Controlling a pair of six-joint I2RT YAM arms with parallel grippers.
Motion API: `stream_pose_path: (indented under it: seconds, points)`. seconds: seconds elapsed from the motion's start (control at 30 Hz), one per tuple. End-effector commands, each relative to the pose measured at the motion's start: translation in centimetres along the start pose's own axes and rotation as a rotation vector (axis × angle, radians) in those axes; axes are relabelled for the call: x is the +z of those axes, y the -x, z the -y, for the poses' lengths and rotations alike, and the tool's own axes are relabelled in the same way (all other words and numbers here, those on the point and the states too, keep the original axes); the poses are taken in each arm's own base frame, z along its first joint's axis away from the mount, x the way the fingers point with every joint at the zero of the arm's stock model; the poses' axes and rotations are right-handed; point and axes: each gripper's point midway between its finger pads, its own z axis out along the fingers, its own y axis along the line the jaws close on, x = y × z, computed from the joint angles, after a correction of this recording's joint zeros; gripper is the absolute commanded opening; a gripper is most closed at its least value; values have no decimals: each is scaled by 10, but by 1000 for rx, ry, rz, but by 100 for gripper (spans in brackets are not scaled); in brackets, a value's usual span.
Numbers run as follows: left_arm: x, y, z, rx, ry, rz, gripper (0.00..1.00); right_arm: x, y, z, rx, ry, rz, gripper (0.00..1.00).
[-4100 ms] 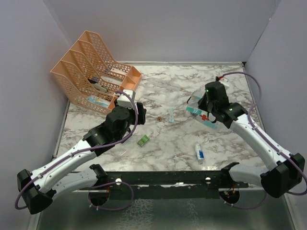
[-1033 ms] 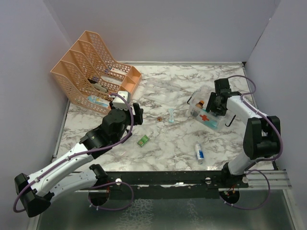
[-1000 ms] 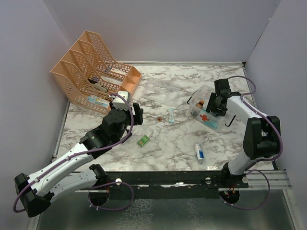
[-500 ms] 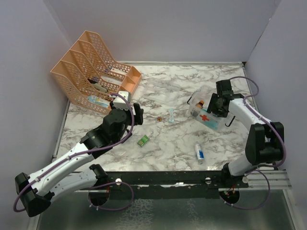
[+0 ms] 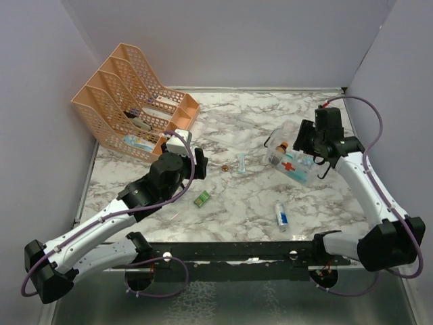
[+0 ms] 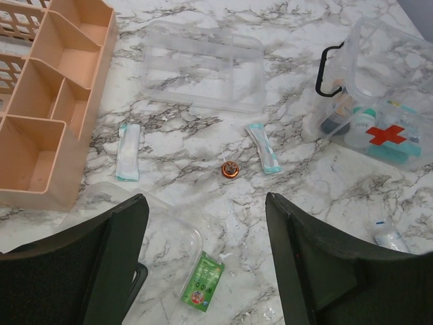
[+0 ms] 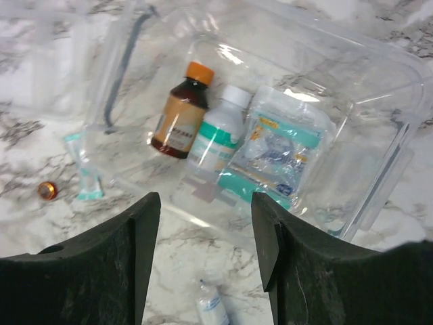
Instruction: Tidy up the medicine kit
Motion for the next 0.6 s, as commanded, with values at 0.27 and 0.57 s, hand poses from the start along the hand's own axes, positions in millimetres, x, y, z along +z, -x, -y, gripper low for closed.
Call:
stream_pose_path:
  seconds: [0.27,0.57]
  points:
    - [-3,13,9,-11,-50,30,74,-73,-35,-47,-39,339,-3,76]
    - [0,11,8,10,-42,23,74,-62,-82,-38,7,323,-126,76]
